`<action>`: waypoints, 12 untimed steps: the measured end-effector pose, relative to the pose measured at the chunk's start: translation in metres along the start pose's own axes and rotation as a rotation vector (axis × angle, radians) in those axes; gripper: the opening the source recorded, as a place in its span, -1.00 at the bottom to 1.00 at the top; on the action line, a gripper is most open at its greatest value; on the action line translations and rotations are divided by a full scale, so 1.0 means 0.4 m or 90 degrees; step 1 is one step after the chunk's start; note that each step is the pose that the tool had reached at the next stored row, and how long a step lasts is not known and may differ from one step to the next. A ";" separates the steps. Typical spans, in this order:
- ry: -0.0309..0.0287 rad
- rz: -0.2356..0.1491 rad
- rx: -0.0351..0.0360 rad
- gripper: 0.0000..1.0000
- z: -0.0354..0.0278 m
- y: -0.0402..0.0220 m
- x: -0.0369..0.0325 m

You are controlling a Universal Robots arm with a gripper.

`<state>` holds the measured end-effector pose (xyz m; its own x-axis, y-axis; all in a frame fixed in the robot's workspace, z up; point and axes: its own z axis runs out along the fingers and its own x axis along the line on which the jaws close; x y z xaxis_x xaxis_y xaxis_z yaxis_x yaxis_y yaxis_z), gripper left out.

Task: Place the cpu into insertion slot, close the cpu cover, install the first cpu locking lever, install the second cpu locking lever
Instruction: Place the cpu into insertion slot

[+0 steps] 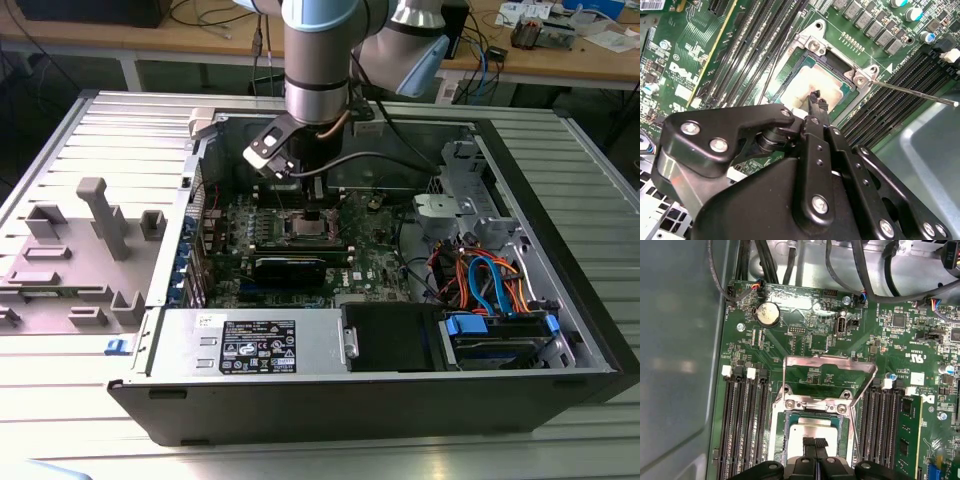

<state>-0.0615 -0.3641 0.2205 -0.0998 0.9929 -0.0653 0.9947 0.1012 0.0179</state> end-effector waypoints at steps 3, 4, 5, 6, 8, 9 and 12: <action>-0.0002 0.000 0.0001 -0.79 -0.003 0.000 0.000; -0.0001 0.000 0.0001 -0.79 -0.005 0.000 0.000; -0.0001 0.000 0.0001 -0.79 -0.007 0.000 -0.001; -0.0001 0.000 0.0001 -0.79 -0.009 0.000 -0.001; -0.0001 0.000 0.0001 -0.79 -0.013 0.000 -0.001; -0.0001 0.000 0.0001 -0.79 -0.016 0.000 -0.001; -0.0001 0.000 0.0001 -0.79 -0.032 0.000 -0.002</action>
<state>-0.0615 -0.3641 0.2333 -0.0998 0.9929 -0.0654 0.9947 0.1011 0.0178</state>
